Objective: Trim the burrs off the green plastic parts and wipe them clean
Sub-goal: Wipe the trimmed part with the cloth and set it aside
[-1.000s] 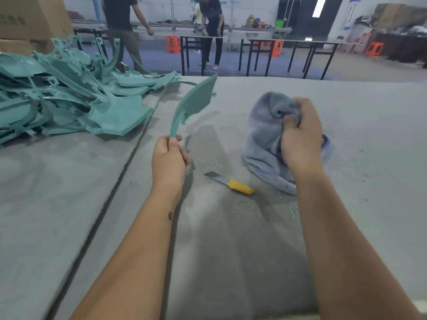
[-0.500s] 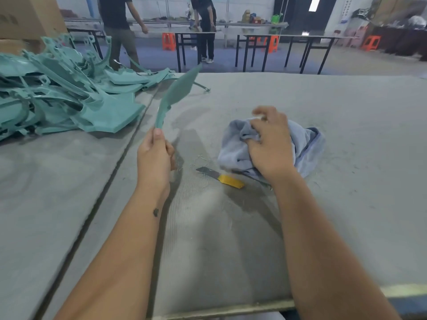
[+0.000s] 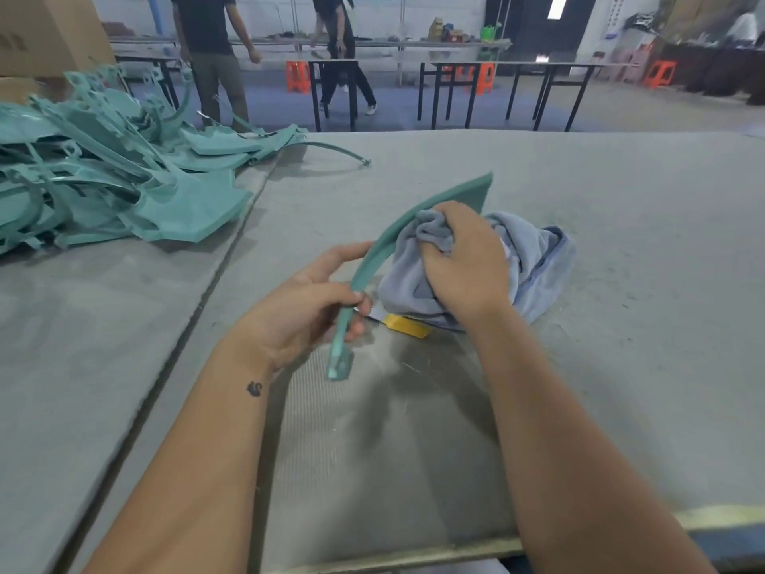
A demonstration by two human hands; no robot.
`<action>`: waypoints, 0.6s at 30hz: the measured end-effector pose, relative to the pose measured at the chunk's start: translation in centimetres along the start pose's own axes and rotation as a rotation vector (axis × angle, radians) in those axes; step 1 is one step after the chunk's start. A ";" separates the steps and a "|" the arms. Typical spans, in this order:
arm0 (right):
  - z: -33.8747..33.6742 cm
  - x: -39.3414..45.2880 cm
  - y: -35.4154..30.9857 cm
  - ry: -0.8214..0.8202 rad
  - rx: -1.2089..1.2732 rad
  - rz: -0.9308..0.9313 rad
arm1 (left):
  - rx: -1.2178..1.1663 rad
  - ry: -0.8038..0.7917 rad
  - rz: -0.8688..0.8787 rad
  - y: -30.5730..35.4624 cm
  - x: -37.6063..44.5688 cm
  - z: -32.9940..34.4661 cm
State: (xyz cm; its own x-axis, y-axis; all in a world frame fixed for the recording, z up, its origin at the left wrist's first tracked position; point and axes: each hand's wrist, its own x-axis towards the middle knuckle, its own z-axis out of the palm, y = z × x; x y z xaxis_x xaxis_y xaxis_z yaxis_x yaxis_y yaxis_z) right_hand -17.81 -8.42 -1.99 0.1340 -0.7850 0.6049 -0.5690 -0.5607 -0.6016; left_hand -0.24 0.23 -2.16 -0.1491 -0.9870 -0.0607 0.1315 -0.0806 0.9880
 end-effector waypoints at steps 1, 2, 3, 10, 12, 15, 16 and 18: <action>0.0 -0.1 -0.1 -0.020 -0.045 -0.064 | 0.023 0.077 0.033 0.1 0.1 0.2; 0.0 -0.2 -0.3 -0.044 -0.101 -0.138 | 0.019 0.149 0.072 0.1 0.2 0.4; 0.0 -0.3 -0.5 -0.063 -0.154 -0.204 | -0.008 0.209 0.102 0.1 0.5 0.5; 0.4 -1.0 -1.4 -0.074 -0.425 -0.198 | -0.138 0.516 0.042 -0.4 2.2 0.3; -0.3 -0.7 -1.1 0.100 -0.532 -0.107 | -0.211 0.594 0.026 -0.3 2.4 -0.9; -1.4 -0.3 -0.8 0.270 -0.580 -0.103 | -0.283 0.684 0.078 -0.3 2.3 -1.9; -1.7 -0.2 -1.0 0.262 -0.575 -0.091 | -0.271 0.722 0.109 -0.4 2.3 -2.0; -1.6 -0.1 -1.5 0.144 -0.508 -0.079 | -0.225 0.762 0.157 -0.5 2.1 -1.9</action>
State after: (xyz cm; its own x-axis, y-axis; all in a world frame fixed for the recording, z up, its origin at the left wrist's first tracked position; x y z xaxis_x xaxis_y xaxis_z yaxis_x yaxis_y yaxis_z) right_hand -18.25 -7.06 -0.35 0.0994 -0.6815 0.7251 -0.8875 -0.3902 -0.2451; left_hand 1.29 -2.10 -3.02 0.5859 -0.8060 -0.0838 0.3015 0.1208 0.9458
